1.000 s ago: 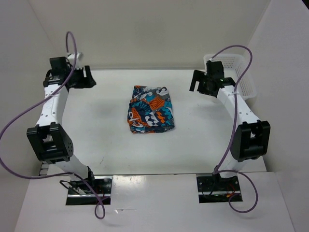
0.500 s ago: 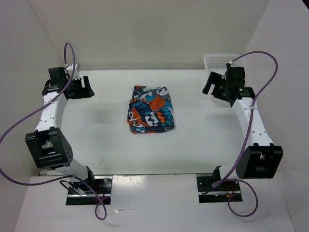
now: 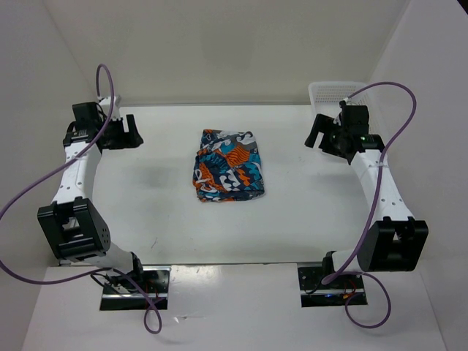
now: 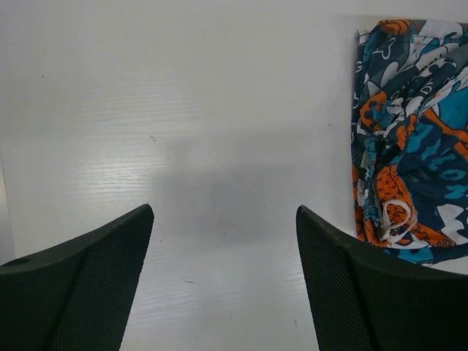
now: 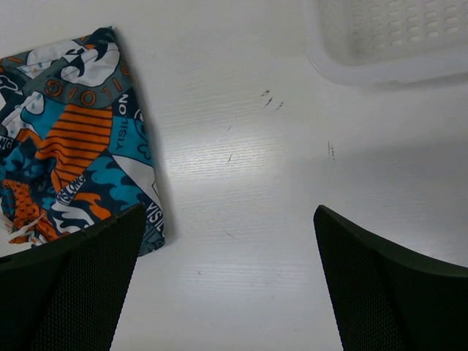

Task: Fold and stack the shorts
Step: Fold the shorts

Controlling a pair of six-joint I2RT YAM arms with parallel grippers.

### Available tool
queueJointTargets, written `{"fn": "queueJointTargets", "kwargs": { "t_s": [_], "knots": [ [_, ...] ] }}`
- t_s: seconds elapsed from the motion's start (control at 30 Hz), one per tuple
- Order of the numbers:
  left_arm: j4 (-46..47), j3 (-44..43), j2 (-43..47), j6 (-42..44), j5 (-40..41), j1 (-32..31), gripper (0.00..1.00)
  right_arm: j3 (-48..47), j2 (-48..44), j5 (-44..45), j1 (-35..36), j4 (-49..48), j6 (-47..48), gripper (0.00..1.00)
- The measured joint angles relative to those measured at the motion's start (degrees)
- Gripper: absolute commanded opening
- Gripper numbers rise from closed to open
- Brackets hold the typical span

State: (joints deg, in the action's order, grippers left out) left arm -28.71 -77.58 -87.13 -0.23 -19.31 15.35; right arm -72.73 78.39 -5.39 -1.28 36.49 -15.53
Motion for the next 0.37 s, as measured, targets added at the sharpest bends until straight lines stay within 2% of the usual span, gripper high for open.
{"fn": "queueJointTargets", "kwargs": {
  "t_s": [0.37],
  "knots": [
    [0.02,0.66,0.15,0.0,-0.07,0.0,0.86,0.13,-0.24,-0.46,0.0,0.02,0.66,1.0]
  ]
}}
